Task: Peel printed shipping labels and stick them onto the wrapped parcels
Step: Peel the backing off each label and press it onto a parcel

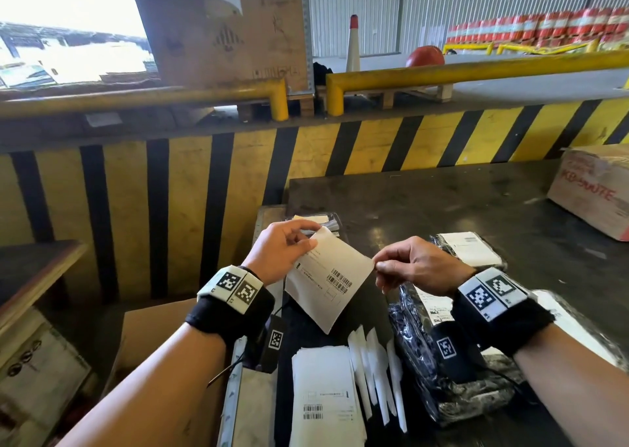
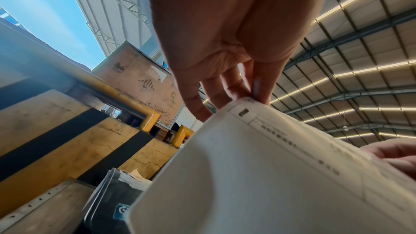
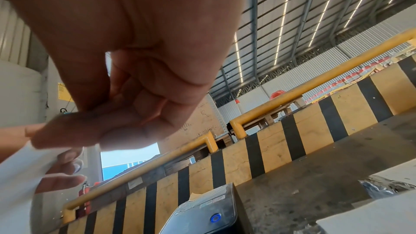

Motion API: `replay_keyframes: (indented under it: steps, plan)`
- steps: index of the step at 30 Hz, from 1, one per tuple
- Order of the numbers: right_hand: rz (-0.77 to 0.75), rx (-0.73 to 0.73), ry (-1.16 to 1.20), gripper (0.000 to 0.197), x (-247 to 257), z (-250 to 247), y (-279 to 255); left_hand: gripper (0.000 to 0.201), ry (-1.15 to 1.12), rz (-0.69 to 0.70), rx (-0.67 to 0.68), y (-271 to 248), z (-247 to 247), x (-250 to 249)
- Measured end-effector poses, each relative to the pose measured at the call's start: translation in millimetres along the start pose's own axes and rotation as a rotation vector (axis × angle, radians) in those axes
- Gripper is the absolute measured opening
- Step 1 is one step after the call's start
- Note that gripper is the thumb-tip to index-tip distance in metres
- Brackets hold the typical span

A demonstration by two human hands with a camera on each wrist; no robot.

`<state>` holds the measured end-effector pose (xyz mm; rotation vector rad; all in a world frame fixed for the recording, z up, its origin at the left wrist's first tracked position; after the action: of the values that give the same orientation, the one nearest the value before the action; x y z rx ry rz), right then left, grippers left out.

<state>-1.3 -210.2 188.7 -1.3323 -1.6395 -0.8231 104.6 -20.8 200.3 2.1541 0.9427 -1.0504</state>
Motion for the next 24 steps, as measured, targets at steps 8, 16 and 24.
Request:
replay_keyframes:
  steps: [8, 16, 24]
  plan:
    - [-0.061, -0.065, 0.125, 0.023, 6, 1, 1, 0.027, 0.064, -0.004, 0.005, 4, 10, 6]
    - [-0.101, -0.129, 0.247, 0.012, 10, 8, 3, 0.027, 0.159, 0.038, -0.017, 4, 21, 5]
    - [-0.120, -0.142, 0.323, 0.008, 9, 6, 3, 0.031, 0.232, 0.030, 0.006, 2, 29, 3]
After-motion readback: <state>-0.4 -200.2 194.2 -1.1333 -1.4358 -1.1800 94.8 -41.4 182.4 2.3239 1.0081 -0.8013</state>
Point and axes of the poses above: each hand's wrist, its own y-axis towards the middle knuckle, its own z-axis out of the palm, x = y × z, the point moved 5 cm from there along y, towards the middle knuckle, and after that the axes turned 4 degrees about x, right-handed, at the moved point
